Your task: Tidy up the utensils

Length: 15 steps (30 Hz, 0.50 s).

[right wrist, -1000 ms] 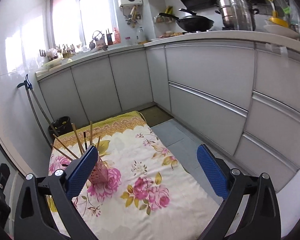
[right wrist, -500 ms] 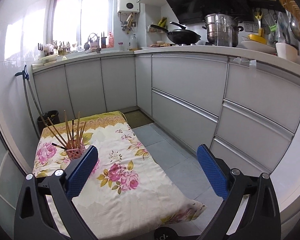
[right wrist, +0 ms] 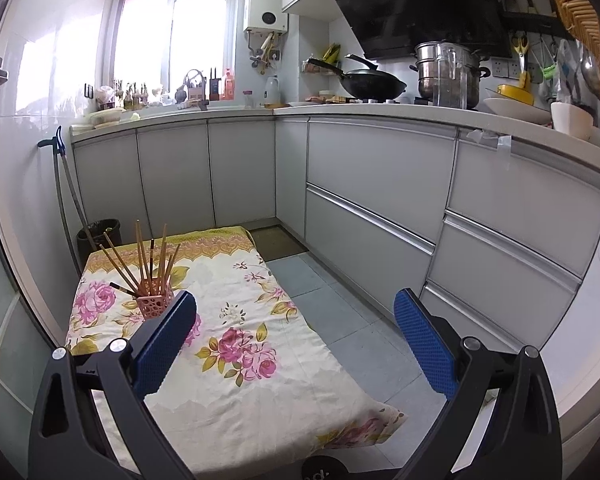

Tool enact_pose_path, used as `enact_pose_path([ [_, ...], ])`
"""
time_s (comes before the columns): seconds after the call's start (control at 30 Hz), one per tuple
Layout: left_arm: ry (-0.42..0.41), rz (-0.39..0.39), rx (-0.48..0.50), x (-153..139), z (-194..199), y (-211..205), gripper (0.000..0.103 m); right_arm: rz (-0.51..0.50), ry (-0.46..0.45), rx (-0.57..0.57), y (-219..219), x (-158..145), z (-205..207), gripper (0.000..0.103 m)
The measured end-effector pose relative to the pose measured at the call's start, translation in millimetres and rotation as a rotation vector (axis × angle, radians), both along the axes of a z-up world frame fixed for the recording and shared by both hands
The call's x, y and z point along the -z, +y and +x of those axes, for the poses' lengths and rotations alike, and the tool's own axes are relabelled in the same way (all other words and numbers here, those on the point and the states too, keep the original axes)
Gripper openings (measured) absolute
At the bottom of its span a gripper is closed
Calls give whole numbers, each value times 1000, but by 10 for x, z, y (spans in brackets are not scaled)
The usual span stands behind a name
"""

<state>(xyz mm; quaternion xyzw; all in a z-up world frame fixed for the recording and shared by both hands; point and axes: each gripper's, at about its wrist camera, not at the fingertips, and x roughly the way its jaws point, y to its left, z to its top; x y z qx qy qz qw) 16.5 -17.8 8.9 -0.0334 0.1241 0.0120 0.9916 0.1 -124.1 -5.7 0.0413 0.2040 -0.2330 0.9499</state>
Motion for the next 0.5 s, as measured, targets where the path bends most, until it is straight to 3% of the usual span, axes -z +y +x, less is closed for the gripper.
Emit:
enact_pose_path([
  [0.5,-12,21,17,-13,-22,-38,96,43,-42,6,-80,-91,-61,96],
])
